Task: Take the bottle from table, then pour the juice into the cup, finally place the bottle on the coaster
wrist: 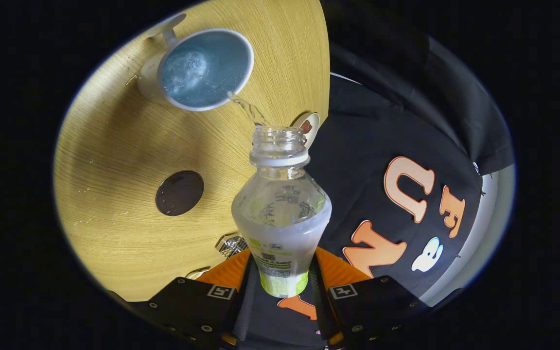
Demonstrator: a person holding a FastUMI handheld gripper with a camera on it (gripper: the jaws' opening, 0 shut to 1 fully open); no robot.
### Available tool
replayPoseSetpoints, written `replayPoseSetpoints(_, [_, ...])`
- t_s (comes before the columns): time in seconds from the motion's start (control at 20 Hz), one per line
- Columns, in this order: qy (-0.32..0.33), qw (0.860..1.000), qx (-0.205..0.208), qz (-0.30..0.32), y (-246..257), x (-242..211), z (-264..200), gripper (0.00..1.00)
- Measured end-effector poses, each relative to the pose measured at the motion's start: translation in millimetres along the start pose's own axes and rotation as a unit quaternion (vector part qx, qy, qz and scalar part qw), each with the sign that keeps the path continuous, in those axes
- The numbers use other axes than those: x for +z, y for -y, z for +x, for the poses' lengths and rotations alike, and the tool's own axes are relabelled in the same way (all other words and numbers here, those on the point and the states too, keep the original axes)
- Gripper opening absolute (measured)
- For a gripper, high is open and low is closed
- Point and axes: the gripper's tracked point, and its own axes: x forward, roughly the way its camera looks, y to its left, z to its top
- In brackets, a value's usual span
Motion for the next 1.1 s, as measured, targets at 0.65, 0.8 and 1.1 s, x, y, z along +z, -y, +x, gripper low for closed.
replayPoseSetpoints(0.65, [0.014,0.999,0.004,-0.041,5,6,-1,0.56])
replayPoseSetpoints(0.8, [0.016,0.998,0.000,-0.057,11,8,-2,0.56])
replayPoseSetpoints(1.1, [0.024,0.997,0.001,-0.078,14,15,-3,0.56])
